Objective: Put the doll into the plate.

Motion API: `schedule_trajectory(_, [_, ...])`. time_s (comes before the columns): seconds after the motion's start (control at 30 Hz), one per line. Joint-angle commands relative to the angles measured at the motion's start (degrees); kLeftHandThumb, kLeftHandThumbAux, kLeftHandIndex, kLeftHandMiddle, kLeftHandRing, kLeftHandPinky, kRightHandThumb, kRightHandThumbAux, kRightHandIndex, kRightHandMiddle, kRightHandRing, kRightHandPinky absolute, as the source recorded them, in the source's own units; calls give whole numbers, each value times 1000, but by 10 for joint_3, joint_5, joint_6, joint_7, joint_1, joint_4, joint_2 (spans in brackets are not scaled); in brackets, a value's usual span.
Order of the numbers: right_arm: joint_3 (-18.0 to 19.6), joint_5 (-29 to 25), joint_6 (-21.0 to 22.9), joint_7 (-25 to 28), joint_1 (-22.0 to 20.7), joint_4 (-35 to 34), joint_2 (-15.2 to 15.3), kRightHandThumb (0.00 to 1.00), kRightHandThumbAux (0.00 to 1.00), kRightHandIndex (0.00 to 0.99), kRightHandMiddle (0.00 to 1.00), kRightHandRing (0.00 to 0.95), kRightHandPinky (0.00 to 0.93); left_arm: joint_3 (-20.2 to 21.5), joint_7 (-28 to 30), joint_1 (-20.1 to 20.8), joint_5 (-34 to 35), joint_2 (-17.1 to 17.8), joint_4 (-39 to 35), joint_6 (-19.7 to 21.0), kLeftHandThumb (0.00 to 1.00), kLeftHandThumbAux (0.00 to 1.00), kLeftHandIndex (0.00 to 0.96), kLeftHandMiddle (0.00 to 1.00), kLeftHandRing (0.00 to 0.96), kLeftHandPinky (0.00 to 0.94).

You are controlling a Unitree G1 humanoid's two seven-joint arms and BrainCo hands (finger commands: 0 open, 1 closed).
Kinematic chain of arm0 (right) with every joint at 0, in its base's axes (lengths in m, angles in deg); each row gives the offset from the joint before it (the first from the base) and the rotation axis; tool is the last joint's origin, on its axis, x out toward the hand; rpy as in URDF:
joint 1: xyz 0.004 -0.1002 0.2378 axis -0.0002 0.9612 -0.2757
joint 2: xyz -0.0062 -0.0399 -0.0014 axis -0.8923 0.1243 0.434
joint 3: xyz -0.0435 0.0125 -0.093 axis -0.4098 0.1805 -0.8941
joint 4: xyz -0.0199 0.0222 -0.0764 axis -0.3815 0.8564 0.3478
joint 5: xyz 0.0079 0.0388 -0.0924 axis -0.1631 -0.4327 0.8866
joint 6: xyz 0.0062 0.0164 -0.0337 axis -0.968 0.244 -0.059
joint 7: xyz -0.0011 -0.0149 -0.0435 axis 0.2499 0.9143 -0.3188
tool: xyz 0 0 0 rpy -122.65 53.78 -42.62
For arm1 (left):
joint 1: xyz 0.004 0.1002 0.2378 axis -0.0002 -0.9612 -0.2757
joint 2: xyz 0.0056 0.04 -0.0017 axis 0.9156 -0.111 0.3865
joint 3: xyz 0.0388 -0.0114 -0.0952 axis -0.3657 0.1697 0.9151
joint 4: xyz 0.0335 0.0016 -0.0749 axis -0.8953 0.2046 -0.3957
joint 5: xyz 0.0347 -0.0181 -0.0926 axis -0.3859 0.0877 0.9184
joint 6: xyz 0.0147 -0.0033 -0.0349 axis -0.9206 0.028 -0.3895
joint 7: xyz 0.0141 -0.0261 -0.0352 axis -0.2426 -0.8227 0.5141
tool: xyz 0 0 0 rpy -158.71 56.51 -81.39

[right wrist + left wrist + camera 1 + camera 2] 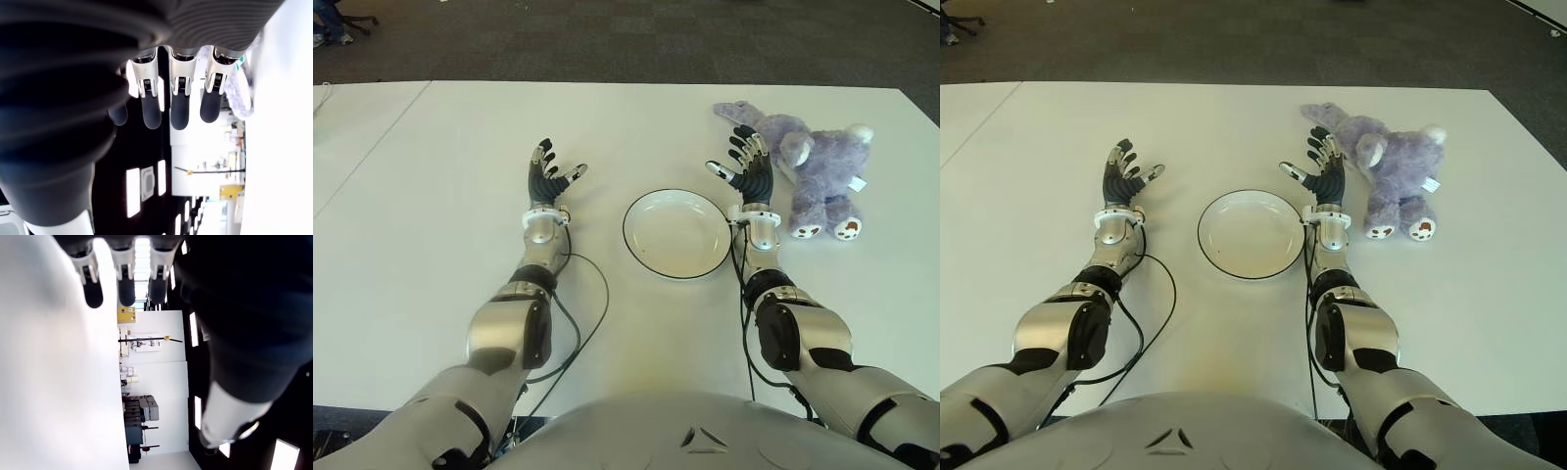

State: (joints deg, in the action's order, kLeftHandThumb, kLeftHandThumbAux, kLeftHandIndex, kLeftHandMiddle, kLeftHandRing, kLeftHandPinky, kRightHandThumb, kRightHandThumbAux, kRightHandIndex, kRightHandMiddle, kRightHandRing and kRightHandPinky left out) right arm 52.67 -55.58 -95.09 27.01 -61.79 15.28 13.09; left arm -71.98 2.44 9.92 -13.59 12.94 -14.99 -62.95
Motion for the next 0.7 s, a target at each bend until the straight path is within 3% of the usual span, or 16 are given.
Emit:
schedule_trajectory(0.03, [12,-33,-17,22,60,33,-50,41,879,162,186,167,187,-1,-7,-101,-1,-41,73,83,3,877,132,112,111,151])
schedule_trajectory(0.43, [20,-51,-34,52,50,24,-54,94,868,167,201,178,200,-3,-7,-102,-3,-39,73,84,13,864,126,106,108,142])
schedule_trajectory(0.7, [17,-57,-36,47,8,11,-53,171,868,175,226,199,216,-6,-9,-101,-5,-38,73,85,27,863,136,116,113,142])
